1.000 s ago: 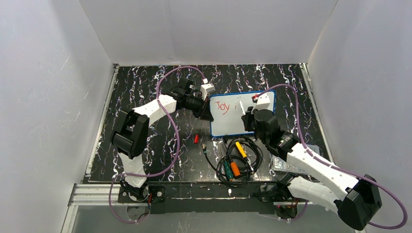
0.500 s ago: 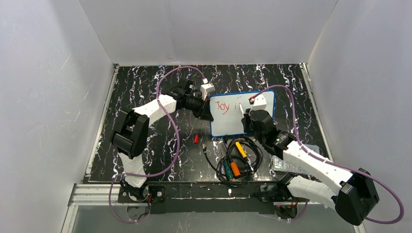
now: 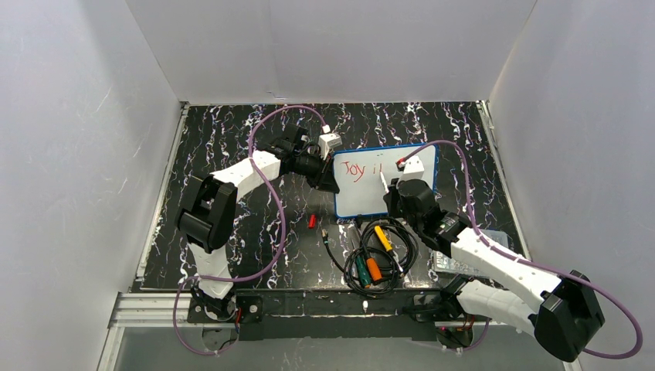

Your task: Write a sentence on the whiteboard

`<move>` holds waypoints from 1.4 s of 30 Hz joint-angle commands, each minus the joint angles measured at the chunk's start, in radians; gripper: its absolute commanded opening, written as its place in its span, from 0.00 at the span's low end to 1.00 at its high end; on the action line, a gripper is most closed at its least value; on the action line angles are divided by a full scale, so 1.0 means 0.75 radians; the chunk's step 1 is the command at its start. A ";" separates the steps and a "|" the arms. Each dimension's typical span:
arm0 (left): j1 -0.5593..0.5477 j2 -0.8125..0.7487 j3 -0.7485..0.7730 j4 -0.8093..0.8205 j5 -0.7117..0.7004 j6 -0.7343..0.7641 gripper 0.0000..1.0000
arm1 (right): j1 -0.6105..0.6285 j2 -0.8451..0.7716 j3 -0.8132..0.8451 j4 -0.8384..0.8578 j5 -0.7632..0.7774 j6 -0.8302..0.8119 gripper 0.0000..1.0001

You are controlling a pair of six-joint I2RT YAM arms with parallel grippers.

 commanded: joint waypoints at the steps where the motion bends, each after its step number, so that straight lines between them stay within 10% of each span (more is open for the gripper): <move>1: -0.003 -0.061 0.033 -0.050 -0.026 0.039 0.00 | -0.004 -0.018 0.009 0.020 0.040 0.013 0.01; 42: -0.003 -0.058 0.035 -0.052 -0.026 0.042 0.00 | -0.004 -0.016 -0.042 0.031 0.088 0.059 0.01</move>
